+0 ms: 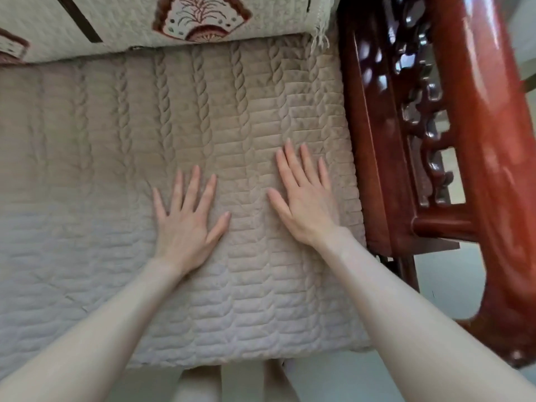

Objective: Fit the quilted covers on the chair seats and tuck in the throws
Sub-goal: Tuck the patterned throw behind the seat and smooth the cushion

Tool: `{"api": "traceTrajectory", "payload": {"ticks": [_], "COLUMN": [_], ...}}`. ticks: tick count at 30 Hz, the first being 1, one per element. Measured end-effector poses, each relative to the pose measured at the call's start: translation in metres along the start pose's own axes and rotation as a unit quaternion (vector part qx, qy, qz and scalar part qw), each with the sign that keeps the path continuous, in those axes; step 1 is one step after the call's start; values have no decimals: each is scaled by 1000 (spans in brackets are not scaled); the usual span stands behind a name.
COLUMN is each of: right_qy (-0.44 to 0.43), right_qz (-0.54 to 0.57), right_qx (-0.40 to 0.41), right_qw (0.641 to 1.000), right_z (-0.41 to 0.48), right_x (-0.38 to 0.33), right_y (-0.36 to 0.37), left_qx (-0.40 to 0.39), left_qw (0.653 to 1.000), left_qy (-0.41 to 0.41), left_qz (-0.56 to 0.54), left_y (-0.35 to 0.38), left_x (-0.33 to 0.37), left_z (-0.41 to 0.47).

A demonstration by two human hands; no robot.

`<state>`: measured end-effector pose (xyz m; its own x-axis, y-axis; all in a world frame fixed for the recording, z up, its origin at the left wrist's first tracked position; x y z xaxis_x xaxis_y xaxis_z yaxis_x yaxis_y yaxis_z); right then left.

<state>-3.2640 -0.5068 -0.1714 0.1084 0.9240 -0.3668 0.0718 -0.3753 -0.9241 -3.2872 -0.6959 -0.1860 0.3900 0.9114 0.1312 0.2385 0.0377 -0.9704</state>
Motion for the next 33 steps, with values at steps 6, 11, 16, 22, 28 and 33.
{"api": "traceTrajectory", "payload": {"ticks": [6, 11, 16, 22, 28, 33], "right_qy": [141, 111, 117, 160, 195, 189], "right_qz": [16, 16, 46, 105, 186, 108], "right_qx": [40, 54, 58, 105, 97, 110], "right_qw": [989, 992, 990, 976, 958, 970], "right_z": [60, 95, 142, 161, 175, 173], "right_x": [37, 32, 51, 72, 95, 83], "right_y": [-16, -20, -35, -29, -13, -31], "left_qx": [17, 5, 12, 28, 40, 36], "left_qw": [1000, 1000, 1000, 999, 998, 998], "left_qy": [7, 28, 24, 33, 48, 51], "left_qz": [-13, -8, -3, -3, 10, -9], "left_y": [-8, -21, -33, -34, -19, -26], "left_x": [-10, -12, 3, 20, 26, 22], "left_z": [55, 103, 146, 175, 183, 180]}}
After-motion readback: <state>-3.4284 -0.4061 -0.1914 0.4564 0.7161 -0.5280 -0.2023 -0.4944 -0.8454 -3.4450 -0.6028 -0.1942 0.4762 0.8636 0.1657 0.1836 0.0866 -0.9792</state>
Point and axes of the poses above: each hand's wrist, its own z-axis towards the middle knuckle, its own y-axis out of the palm, x = y × z, the point moved 10 cm from there along z, towards the middle knuckle, and after that the axes turned 4 degrees about x, right-handed, at the moved point
